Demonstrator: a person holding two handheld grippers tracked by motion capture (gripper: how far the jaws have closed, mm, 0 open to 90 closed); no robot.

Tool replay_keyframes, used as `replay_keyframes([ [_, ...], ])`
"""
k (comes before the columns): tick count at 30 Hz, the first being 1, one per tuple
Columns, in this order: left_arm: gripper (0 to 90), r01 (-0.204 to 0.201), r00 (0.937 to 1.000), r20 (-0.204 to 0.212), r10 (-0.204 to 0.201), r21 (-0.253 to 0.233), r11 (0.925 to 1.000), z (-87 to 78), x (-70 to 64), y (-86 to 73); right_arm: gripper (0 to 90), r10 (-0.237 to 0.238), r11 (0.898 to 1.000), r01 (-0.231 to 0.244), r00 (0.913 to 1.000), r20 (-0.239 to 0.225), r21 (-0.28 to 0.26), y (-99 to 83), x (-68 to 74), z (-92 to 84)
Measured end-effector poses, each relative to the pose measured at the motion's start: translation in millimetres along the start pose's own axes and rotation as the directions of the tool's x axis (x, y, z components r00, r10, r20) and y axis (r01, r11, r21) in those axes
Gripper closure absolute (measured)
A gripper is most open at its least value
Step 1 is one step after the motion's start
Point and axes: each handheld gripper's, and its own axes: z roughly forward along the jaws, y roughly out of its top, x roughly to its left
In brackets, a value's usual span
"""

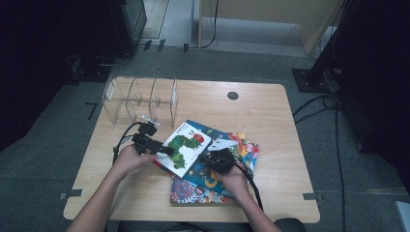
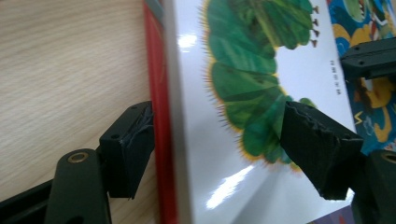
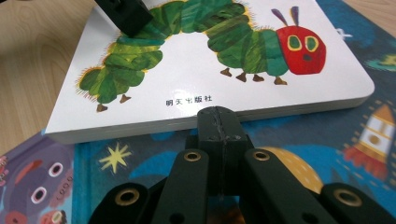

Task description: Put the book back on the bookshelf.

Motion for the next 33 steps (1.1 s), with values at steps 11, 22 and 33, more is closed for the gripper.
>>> replay_keyframes([
  [11, 48.2, 0.016, 0.9974, -0.07, -0.019, -0.046, 0.9988, -39.5, -13.8, -0.5, 90.0, -0.021, 1.0, 0.021, 0.9998, 0.004, -0.001, 6.6, 9.1, 9.9],
  [22, 65.0, -0.006, 0.9999, -0.01, 0.007, 0.021, 0.9998, -57.8, -56.9, 23.9, 90.0, -0.032, 0.999, 0.032, 0.9993, 0.018, 0.001, 7.4, 12.2, 10.7],
  [33, 76.4, -0.032, 0.9965, -0.075, 0.037, 0.065, 0.9973, -56.7, -75.5, 43.8, 81.1, -0.055, 0.998, 0.055, 0.9985, -0.002, -0.002, 8.5, 12.9, 11.8],
])
